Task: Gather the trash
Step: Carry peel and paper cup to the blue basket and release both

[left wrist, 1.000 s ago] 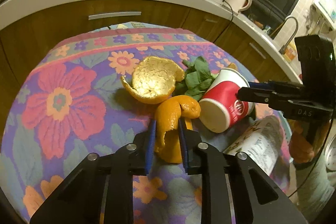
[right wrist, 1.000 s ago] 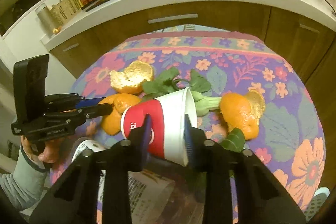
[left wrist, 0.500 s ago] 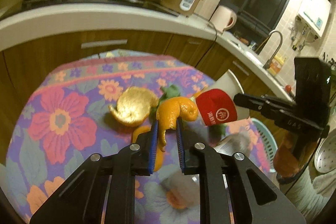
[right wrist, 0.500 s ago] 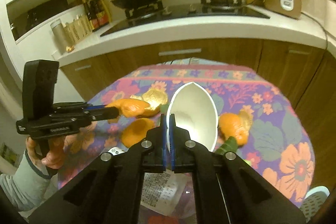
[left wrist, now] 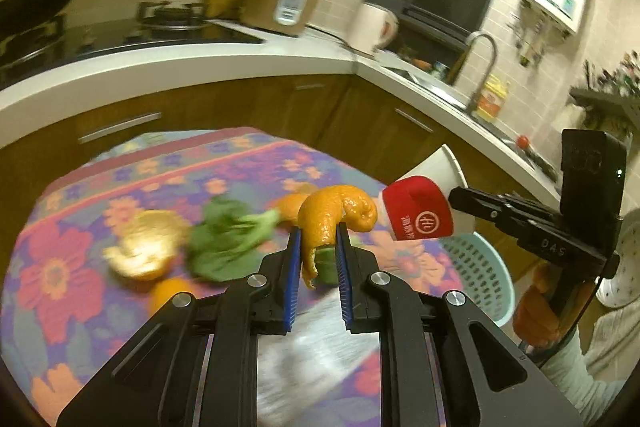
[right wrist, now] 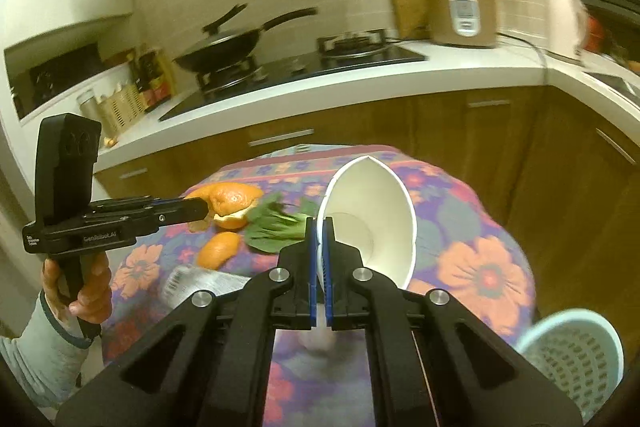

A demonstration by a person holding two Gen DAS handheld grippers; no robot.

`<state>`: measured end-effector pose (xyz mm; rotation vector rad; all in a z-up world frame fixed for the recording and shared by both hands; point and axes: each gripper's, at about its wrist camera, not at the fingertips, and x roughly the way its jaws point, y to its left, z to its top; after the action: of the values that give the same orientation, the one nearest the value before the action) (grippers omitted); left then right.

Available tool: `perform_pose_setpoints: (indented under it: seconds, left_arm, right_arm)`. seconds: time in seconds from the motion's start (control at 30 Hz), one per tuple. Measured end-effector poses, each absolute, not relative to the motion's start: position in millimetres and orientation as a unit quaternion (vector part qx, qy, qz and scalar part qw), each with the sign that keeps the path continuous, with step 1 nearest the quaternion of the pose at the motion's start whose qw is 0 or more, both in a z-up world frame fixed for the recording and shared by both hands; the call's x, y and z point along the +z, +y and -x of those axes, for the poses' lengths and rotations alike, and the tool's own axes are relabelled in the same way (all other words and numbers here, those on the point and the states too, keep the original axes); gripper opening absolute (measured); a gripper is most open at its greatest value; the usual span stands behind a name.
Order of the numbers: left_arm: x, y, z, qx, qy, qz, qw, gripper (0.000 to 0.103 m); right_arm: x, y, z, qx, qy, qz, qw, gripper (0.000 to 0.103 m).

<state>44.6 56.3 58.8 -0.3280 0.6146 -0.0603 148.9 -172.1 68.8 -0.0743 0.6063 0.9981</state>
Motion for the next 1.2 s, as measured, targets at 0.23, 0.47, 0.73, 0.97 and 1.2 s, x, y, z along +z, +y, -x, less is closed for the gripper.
perform_pose_setpoints:
  seconds: [0.23,0.47,0.73,0.97,1.2]
  left_arm:
    - [54.7,-30.3,-90.7,-0.092,0.323,0.138,0.932,0.015]
    - [35.9,-112.4,-127.5,-0.137,0.353,0.115,0.918,0.015]
    - [6.0,-181.8,-160.8,-0.166,0.391,0.107,0.899,0.015]
    - [-17.5,-205.4,-172.5,-0.17,0.41,0.097,0.891,0.021]
    - [-22.0,-205.9,-171.6,-0.176,0.419,0.091,0.886,0.045]
  right_arm:
    - [54.9,-263.0,-159.7,0.4,0.292,-0.008,0.869,0.001]
    - [23.0,-349.8,-167.0,0.31,0.319,-0.059,0.894,0.001]
    - [-20.2,-412.2,-183.8,0.222,0.375,-0.109,0.893,0.001]
    - [-45.8,-413.2,-192.1,0.19,0.416,-0.116,0.882,0.001]
    - [-63.9,-418.6,-199.4,0.173,0.452,-0.119,0.867,0.002]
